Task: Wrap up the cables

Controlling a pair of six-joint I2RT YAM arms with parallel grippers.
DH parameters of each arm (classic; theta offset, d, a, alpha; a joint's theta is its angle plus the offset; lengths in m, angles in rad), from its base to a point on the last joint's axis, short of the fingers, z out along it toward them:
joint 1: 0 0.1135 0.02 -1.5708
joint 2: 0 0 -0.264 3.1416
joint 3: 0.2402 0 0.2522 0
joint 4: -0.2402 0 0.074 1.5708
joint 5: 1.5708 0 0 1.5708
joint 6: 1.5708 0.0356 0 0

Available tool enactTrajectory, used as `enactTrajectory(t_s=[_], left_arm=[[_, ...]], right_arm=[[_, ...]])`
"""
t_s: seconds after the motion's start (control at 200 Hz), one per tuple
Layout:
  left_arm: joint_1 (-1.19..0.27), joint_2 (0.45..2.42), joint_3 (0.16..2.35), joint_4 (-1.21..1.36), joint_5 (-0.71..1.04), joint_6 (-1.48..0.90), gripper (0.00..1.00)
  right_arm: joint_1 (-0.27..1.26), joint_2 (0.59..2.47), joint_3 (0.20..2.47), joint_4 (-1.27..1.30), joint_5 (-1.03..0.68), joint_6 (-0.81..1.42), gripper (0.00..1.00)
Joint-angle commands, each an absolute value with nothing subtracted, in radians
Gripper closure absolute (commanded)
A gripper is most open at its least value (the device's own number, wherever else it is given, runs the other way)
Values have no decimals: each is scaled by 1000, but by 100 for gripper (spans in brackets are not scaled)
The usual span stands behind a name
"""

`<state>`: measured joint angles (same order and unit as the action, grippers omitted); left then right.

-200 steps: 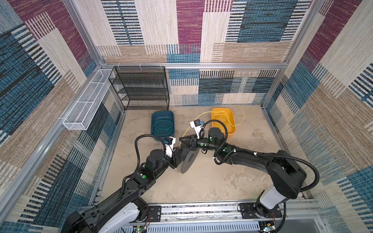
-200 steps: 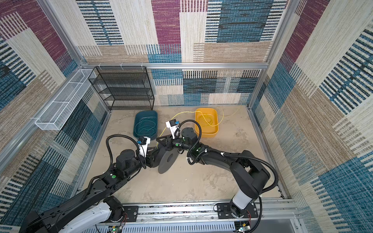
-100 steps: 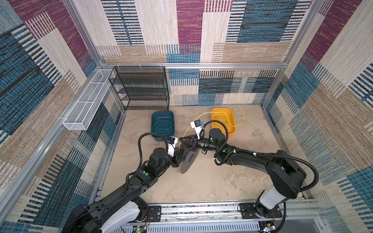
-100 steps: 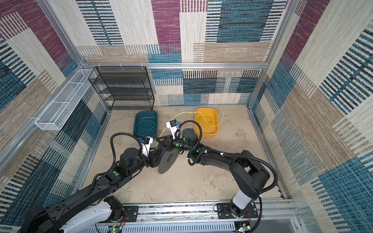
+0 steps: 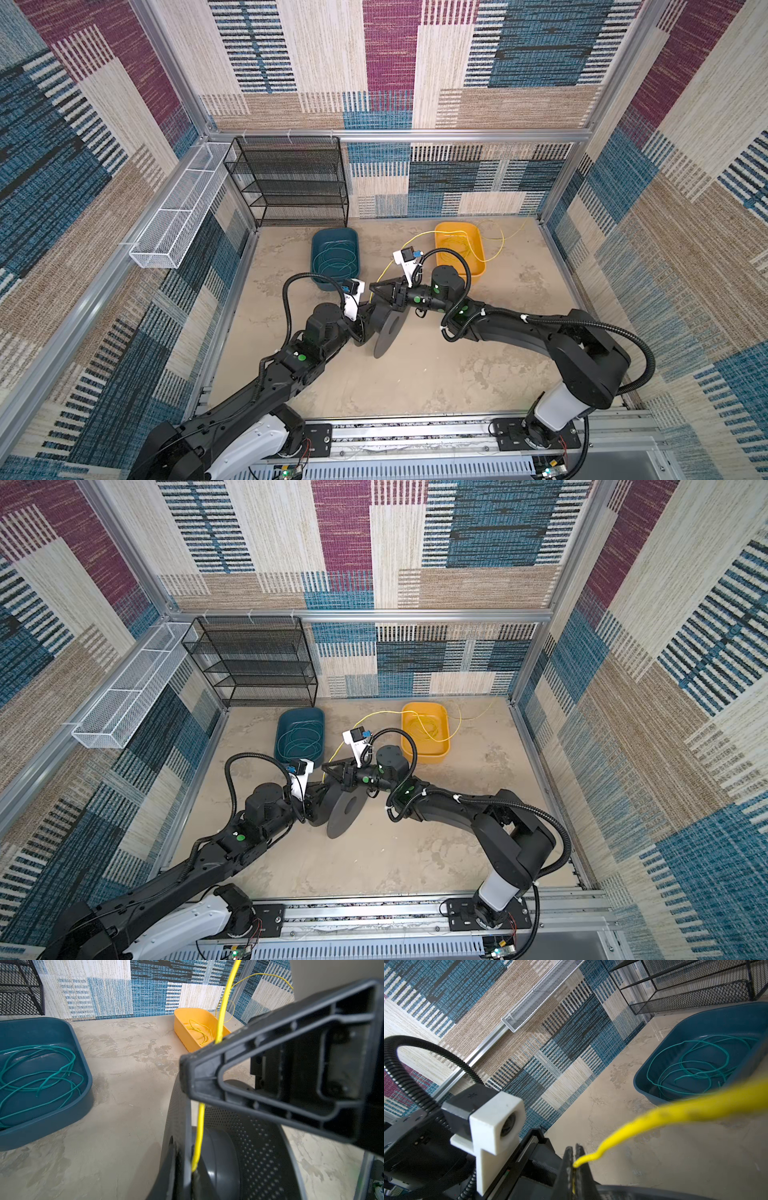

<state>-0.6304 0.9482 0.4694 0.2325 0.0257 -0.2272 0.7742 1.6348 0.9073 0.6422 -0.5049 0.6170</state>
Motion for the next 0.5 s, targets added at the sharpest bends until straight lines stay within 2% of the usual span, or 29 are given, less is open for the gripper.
enactTrajectory(t_s=[0.0, 0.07, 0.285, 0.396, 0.496], left_arm=[[-630, 950, 459, 279, 53, -245, 95], [-629, 951, 455, 281, 57, -245, 100], [-628, 928, 461, 252, 42, -251, 100], [-628, 922, 531, 131, -33, -259, 100], [-628, 915, 601, 2, -109, -278, 100]], right_arm=[[778, 1652, 893, 500, -534, 629, 100], [778, 1652, 890, 508, -537, 633, 100], [778, 1648, 881, 523, -545, 644, 100], [778, 1627, 886, 498, -536, 633, 85], [778, 1583, 896, 451, -511, 618, 59]])
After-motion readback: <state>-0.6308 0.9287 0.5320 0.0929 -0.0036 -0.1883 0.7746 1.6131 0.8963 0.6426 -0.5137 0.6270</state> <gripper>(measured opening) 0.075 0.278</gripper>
